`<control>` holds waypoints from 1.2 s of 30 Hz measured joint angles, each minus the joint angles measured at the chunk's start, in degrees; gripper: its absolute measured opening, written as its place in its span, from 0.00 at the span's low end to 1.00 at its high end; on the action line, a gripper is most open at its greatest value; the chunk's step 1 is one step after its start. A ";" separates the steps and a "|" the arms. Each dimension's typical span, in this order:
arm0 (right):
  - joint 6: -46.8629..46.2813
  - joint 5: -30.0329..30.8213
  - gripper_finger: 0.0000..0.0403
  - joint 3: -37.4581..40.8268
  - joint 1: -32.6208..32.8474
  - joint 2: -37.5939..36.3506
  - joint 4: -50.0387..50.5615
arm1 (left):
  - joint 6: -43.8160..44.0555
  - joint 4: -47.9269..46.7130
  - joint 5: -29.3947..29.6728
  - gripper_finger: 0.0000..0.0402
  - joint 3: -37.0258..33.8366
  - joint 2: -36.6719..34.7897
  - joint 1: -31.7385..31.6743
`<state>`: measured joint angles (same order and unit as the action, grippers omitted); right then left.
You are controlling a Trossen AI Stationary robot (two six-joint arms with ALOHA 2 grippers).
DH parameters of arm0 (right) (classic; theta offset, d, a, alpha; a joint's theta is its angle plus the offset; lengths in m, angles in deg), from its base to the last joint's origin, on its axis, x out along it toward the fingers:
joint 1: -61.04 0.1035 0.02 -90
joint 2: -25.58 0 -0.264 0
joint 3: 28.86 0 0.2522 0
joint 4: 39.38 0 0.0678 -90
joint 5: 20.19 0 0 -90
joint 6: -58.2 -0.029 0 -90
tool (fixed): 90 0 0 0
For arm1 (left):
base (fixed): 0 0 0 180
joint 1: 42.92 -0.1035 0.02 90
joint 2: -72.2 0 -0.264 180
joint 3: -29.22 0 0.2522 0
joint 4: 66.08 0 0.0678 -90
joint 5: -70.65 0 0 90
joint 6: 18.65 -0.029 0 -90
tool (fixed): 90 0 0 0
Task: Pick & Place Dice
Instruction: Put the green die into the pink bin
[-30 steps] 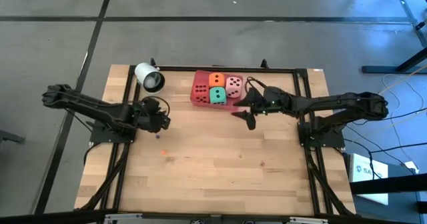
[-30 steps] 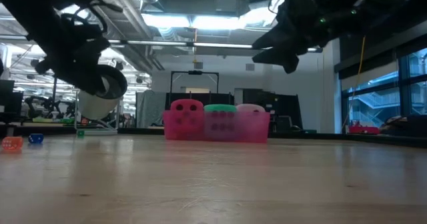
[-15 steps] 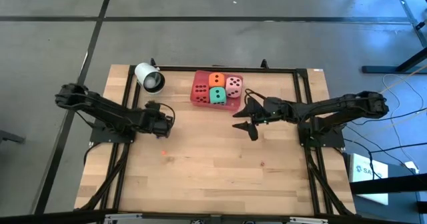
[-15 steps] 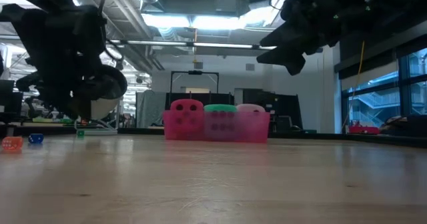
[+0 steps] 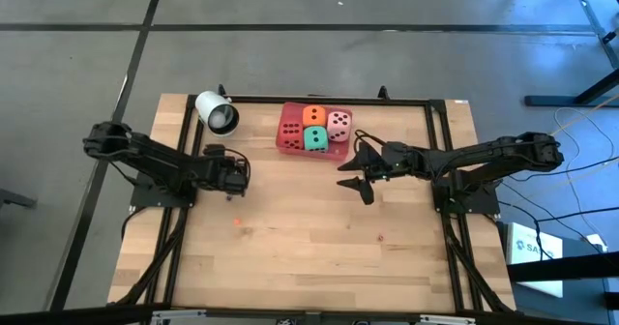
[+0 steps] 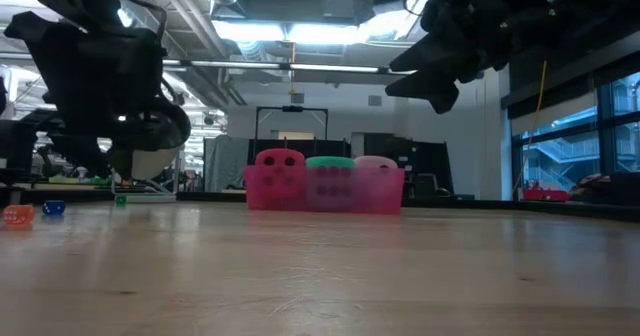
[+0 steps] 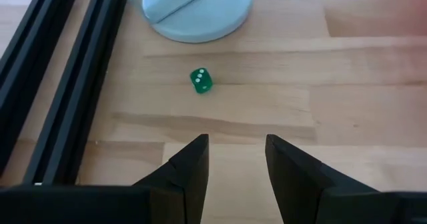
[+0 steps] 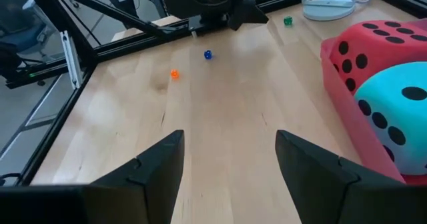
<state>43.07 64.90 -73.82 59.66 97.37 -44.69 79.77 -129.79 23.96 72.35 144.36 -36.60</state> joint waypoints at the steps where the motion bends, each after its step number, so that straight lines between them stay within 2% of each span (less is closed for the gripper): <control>1: -0.37 -0.01 0.58 0.00 0.00 0.00 0.00 | 0.14 0.00 -0.02 0.35 0.00 0.00 -0.65; 9: -2.12 -0.01 0.58 0.00 0.01 0.00 -0.51 | -1.03 1.04 0.26 0.36 0.00 0.92 -4.54; 29: -2.24 -0.01 0.58 0.00 1.64 0.00 -1.14 | 4.09 6.80 0.43 0.36 0.06 15.63 -5.22; 36: -2.22 -0.01 0.58 0.00 1.64 0.00 -1.29 | 4.54 6.93 1.35 0.36 0.15 18.67 -7.83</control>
<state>40.85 64.89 -73.82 61.30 97.37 -45.98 84.31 -122.86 25.31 72.50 163.03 -44.43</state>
